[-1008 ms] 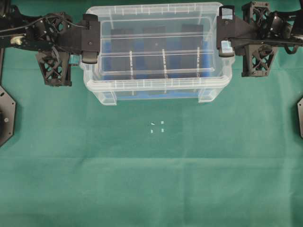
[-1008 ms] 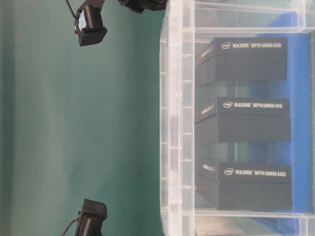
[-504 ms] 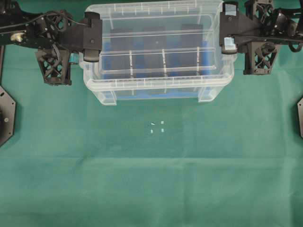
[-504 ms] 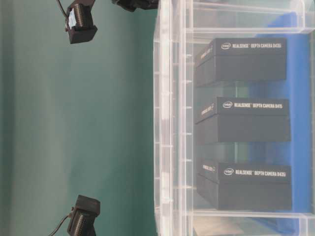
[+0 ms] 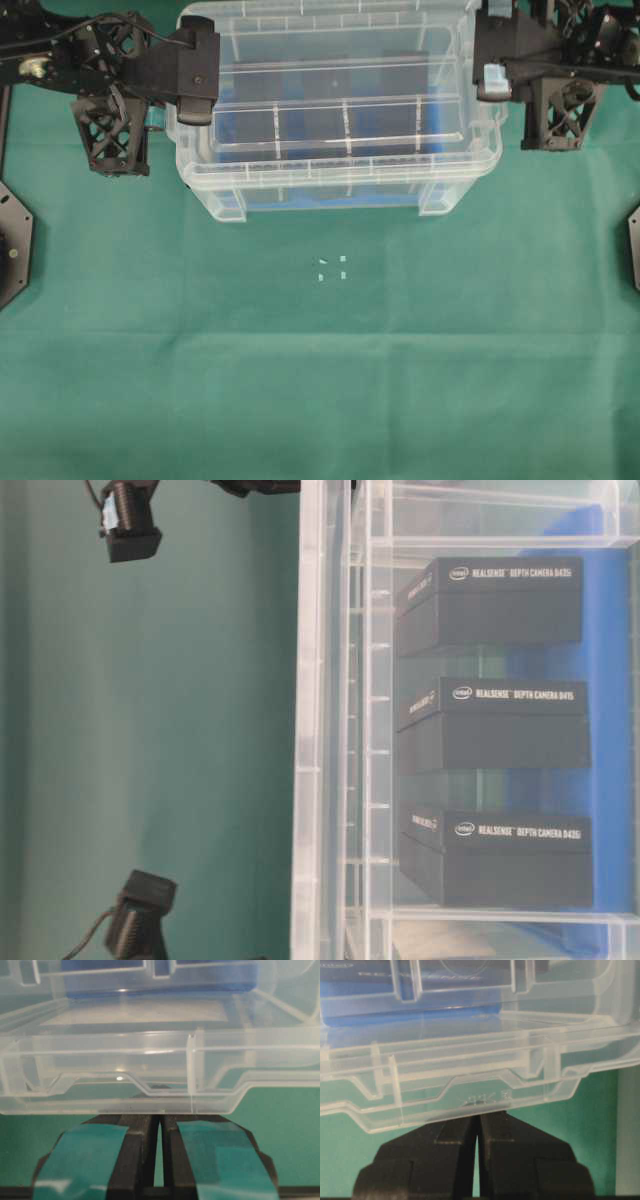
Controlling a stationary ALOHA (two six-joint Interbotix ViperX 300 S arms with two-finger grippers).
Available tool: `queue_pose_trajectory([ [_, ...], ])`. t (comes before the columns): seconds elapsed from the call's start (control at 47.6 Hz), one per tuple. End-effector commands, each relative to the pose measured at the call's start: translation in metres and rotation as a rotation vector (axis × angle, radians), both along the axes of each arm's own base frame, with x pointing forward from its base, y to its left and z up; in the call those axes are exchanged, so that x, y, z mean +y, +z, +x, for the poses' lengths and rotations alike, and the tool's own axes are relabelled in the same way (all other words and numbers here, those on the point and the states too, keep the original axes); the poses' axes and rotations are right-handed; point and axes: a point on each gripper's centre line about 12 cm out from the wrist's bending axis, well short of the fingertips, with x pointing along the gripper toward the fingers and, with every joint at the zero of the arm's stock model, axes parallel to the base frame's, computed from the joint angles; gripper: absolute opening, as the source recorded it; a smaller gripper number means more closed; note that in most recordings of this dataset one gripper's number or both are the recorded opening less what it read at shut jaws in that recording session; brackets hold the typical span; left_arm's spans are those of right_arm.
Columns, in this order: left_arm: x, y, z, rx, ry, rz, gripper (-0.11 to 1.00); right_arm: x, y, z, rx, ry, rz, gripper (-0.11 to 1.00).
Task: Clamp the lid of the box with both arms, then lift and open it.
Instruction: 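Lift the clamped lid upward off the box with both grippers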
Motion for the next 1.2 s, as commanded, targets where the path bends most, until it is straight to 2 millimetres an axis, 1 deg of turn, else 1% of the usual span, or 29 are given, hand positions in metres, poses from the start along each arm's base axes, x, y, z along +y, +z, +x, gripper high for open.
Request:
queue_pose_trajectory([
  [0.0,-0.008,0.032,0.011,-0.108,-0.033,0.032,0.01,0.008,0.029,0.015,-0.091,0.019,-0.016,0.0],
  [0.168,-0.01,0.038,0.005,-0.118,-0.032,0.036,0.01,0.011,0.037,0.018,-0.102,0.031,-0.02,0.0],
  [0.546,-0.011,0.041,0.005,-0.112,-0.024,0.028,0.01,0.021,0.053,0.025,-0.121,0.067,-0.026,0.0],
  [0.777,-0.014,0.05,0.003,-0.131,-0.032,0.036,0.01,0.023,0.064,0.027,-0.123,0.072,-0.027,0.0],
  [0.966,-0.016,0.054,0.001,-0.131,-0.033,0.032,0.01,0.027,0.067,0.029,-0.123,0.083,-0.026,0.0],
  [1.176,-0.02,0.053,0.001,-0.122,-0.019,0.016,0.01,0.033,0.068,0.031,-0.121,0.101,-0.022,0.0],
])
